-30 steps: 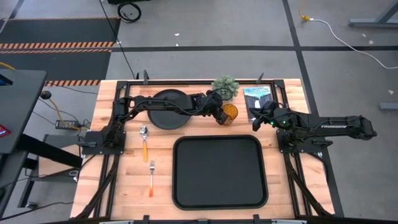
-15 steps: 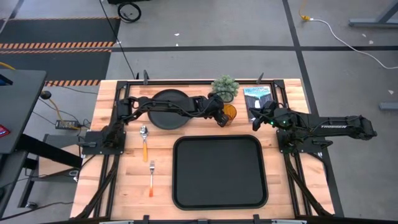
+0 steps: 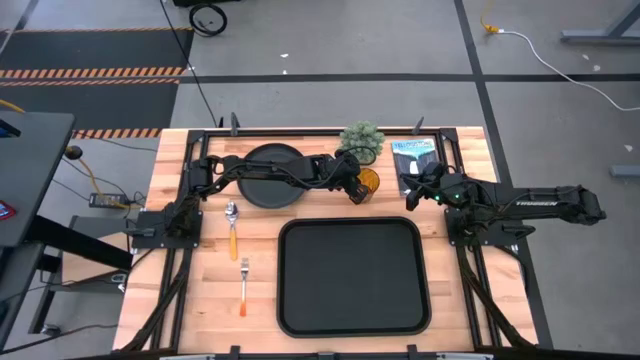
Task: Pick and place plate/cup/fork/spoon on tray
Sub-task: Put the orange cup on the top right of the black serving tray
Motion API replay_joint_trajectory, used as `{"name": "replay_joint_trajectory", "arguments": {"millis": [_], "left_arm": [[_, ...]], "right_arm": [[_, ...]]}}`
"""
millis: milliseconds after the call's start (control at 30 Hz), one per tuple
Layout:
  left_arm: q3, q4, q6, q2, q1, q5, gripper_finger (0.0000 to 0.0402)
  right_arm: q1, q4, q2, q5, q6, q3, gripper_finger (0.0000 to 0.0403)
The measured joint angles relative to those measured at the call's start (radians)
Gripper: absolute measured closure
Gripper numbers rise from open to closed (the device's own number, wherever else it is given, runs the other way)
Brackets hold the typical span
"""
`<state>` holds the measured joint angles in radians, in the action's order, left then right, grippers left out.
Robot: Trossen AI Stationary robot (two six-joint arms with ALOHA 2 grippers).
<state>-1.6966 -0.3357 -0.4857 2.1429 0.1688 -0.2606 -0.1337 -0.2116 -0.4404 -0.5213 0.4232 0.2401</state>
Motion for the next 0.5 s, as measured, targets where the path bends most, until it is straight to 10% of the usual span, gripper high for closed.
{"name": "replay_joint_trajectory", "arguments": {"millis": [500], "left_arm": [[0.000, 0.021, 0.069, 0.000, -0.004, -0.027, 0.0387]], "right_arm": [[0.000, 0.000, 0.000, 0.000, 0.013, 0.000, 0.0387]]}}
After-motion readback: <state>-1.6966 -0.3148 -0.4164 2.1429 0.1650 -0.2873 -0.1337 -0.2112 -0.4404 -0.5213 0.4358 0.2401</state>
